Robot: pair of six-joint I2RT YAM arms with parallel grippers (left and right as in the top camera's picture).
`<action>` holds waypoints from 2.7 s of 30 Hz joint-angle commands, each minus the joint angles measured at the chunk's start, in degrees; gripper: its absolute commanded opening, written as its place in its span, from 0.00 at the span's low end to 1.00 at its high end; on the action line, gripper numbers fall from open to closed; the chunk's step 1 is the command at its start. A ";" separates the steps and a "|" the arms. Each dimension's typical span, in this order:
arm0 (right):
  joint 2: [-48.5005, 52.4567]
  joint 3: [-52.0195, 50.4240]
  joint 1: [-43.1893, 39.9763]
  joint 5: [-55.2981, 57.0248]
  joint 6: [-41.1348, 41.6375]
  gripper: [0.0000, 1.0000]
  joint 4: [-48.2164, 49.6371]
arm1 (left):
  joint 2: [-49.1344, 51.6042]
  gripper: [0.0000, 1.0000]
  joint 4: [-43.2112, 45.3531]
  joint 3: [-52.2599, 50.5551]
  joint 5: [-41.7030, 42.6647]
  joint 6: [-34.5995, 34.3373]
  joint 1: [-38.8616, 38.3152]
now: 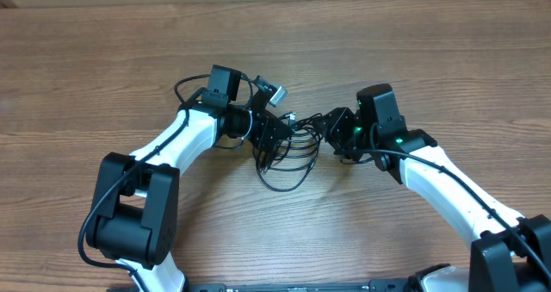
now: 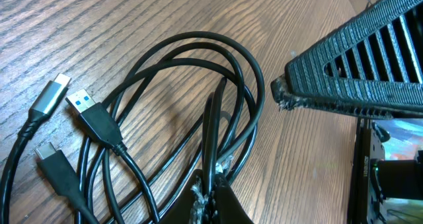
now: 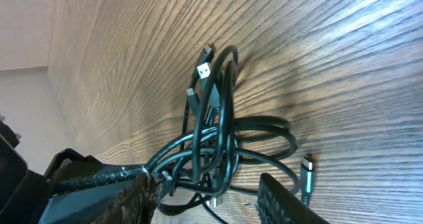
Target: Untangle cables
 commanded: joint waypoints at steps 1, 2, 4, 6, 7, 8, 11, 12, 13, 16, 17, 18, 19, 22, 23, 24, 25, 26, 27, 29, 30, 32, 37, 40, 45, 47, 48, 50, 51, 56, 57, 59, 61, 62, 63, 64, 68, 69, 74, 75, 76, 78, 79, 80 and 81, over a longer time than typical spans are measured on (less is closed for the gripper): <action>1.92 0.50 2.05 2.60 2.62 0.47 0.50 | -0.24 0.04 0.09 0.24 -1.97 -1.51 0.17; 2.62 0.50 2.67 3.04 3.17 0.46 0.68 | -0.24 0.04 0.09 0.24 -1.95 -1.49 0.17; 3.80 0.50 3.76 3.41 3.15 0.43 1.66 | -0.24 0.04 0.09 0.24 -1.95 -1.49 0.17; 4.61 0.50 4.33 3.65 3.17 0.42 2.67 | -0.24 0.04 0.07 0.22 -1.95 -1.49 0.17; 4.98 0.50 4.44 3.85 3.19 0.41 3.37 | -0.24 0.04 0.09 0.22 -1.95 -1.49 0.17; 5.46 0.50 4.46 4.13 3.37 0.39 4.07 | -0.24 0.04 0.09 0.22 -1.95 -1.49 0.17; 6.54 0.50 4.46 6.67 5.92 0.34 4.68 | -0.24 0.04 0.09 0.24 -1.95 -1.49 0.17; 6.80 0.50 4.46 7.34 6.16 0.31 4.76 | -0.24 0.04 0.09 0.24 -1.95 -1.49 0.17; 7.08 0.50 4.46 7.91 6.14 0.29 4.92 | -0.24 0.04 0.09 0.22 -1.95 -1.49 0.17; 7.37 0.50 4.46 8.83 6.10 0.25 4.74 | -0.24 0.04 0.09 0.22 -1.95 -1.49 0.17; 7.37 0.50 4.46 9.33 6.10 0.24 4.44 | -0.24 0.04 0.09 0.24 -1.95 -1.49 0.17; 7.37 0.50 4.46 9.79 6.10 0.24 4.24 | -0.24 0.04 0.09 0.22 -1.95 -1.49 0.17; 7.37 0.50 4.46 9.97 6.08 0.23 4.15 | -0.24 0.04 0.09 0.22 -1.95 -1.49 0.17; 7.37 0.50 4.46 9.99 6.10 0.18 3.67 | -0.24 0.04 0.09 0.22 -1.95 -1.49 0.17; 7.37 0.50 4.46 9.99 6.10 0.17 3.34 | -0.24 0.04 0.11 0.22 -1.95 -1.49 0.17; 7.37 0.50 4.46 9.97 6.10 0.15 2.93 | -0.24 0.04 0.09 0.24 -1.95 -1.49 0.17; 7.37 0.50 4.46 9.97 6.12 0.13 2.47 | -0.24 0.04 0.09 0.22 -1.95 -1.49 0.17; 7.37 0.50 4.46 9.94 6.10 0.13 1.84 | -0.24 0.04 0.11 0.24 -1.95 -1.49 0.17; 7.37 0.50 4.46 9.90 6.12 0.13 1.20 | -0.24 0.04 0.11 0.22 -1.95 -1.49 0.17; 7.37 0.50 4.46 9.79 6.12 0.13 0.31 | -0.24 0.04 0.11 0.24 -1.95 -1.49 0.17; 7.37 0.50 4.46 9.79 6.12 0.13 0.11 | -0.24 0.04 0.13 0.24 -1.95 -1.49 0.17; 7.37 0.50 4.46 9.99 6.12 0.13 0.31 | -0.24 0.04 0.15 0.24 -1.95 -1.49 0.17; 7.58 0.50 4.46 12.22 7.54 0.13 1.27 | -0.24 0.04 0.24 0.22 -1.95 -1.49 0.17; 8.04 0.50 4.46 12.33 9.20 0.13 1.66 | -0.24 0.04 0.24 0.22 -1.95 -1.49 0.17; 10.10 0.50 4.52 12.11 9.35 0.13 4.70 | -0.24 0.04 0.26 0.22 -1.95 -1.49 0.17; 11.04 0.50 4.52 11.47 9.33 0.13 5.75 | -0.24 0.04 0.26 0.22 -1.95 -1.49 0.17; 11.26 0.50 4.52 11.23 9.33 0.13 6.21 | -0.24 0.04 0.26 0.22 -1.95 -1.49 0.17; 11.43 0.50 4.50 11.32 9.29 0.13 6.69 | -0.24 0.04 0.26 0.22 -1.95 -1.49 0.17; 11.43 0.52 4.50 11.26 9.31 0.08 6.93 | -0.24 0.04 0.26 0.22 -1.95 -1.49 0.17; 11.41 0.52 3.50 10.62 6.84 0.04 6.43 | -0.24 0.04 0.33 0.24 -1.73 -1.44 0.42; 11.37 0.52 3.19 10.16 6.14 0.04 6.01 | -0.24 0.04 0.33 0.28 -1.51 -1.46 0.55; 10.71 0.52 2.10 8.83 4.46 0.04 4.61 | -0.39 0.04 0.31 0.42 0.09 -1.40 1.14; 9.44 0.52 0.90 6.93 1.95 0.04 3.67 | -0.94 0.04 0.26 0.46 2.23 -1.14 2.19; 8.50 0.52 0.26 6.03 0.50 0.04 3.30 | -1.51 0.04 0.26 0.46 3.85 -1.11 3.02; 7.37 0.52 -0.31 5.60 -1.05 0.04 2.91 | -2.12 0.04 0.28 0.46 5.84 -1.07 3.98; 6.29 0.52 -0.66 5.64 -2.19 0.04 2.45 | -2.91 0.04 0.28 0.46 7.93 -1.09 4.98; 1.49 0.52 -1.20 5.70 -5.11 0.04 0.94 | -6.91 0.04 0.26 0.46 12.57 -2.05 8.26; -0.57 0.52 -1.20 5.64 -6.08 0.04 0.76 | -9.40 0.04 0.26 0.46 12.17 -2.69 9.25; -3.67 0.52 -0.61 5.46 -7.54 0.04 0.72 | -15.32 0.04 -0.24 0.46 11.08 -3.15 9.31; -3.78 0.52 -0.42 4.94 -7.80 0.04 0.74 | -16.00 0.04 -0.68 0.46 10.34 -3.15 9.05; -3.78 0.52 -0.20 4.20 -8.37 0.04 0.76 | -16.39 0.04 -1.22 0.46 8.87 -3.17 8.63; -3.78 0.52 -0.11 2.91 -10.64 0.04 0.72 | -16.50 0.04 -3.13 0.44 4.42 -3.15 7.50; -3.78 0.52 -0.11 2.21 -11.91 0.04 0.72 | -16.35 0.04 -4.17 0.44 2.32 -3.15 6.97; -3.78 0.52 -0.11 1.49 -13.29 0.04 0.70 | -16.15 0.04 -5.70 0.44 -0.66 -3.15 6.10; -3.78 0.52 -0.11 0.98 -14.51 0.04 0.61 | -15.87 0.04 -6.80 0.37 -2.60 -3.13 5.35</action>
